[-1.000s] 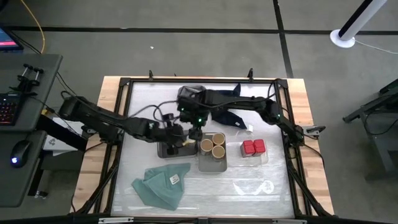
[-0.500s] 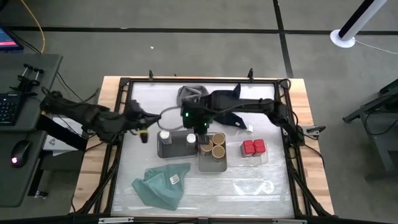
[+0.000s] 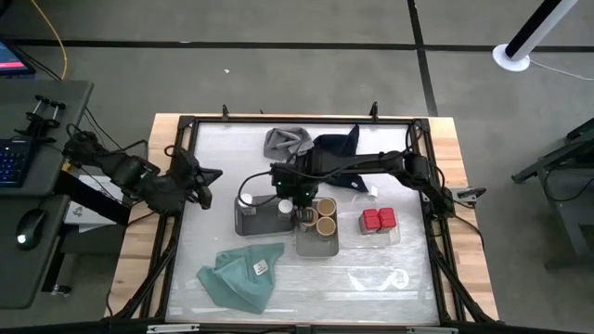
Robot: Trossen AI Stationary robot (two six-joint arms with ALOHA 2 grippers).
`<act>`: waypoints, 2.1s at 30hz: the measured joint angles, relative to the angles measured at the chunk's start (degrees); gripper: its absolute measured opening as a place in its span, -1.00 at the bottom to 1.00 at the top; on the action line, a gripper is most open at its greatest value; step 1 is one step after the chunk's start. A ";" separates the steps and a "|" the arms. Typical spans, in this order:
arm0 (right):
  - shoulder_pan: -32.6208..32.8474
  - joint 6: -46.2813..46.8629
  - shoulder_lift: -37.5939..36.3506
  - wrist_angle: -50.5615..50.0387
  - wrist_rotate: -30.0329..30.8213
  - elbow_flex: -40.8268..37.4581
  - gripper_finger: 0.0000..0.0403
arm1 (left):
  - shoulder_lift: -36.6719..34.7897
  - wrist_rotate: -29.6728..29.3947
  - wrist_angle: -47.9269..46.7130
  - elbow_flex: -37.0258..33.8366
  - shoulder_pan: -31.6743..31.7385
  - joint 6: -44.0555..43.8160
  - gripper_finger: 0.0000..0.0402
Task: Sort spices by type
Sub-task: Put the white spice bottle into the black bin
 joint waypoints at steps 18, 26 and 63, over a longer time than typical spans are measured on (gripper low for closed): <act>2.10 1.01 1.35 6.10 -2.97 -0.44 -1.00 | 14.03 20.56 -7.59 -3.61 -1.02 -6.95 -1.00; 2.21 1.03 2.75 10.12 -2.71 -0.44 -1.00 | 16.26 22.28 7.70 -15.94 -5.55 -11.83 -1.00; 0.60 3.54 7.41 25.40 6.03 -0.29 -1.00 | 16.23 19.30 31.64 -27.54 -6.35 -6.33 -1.00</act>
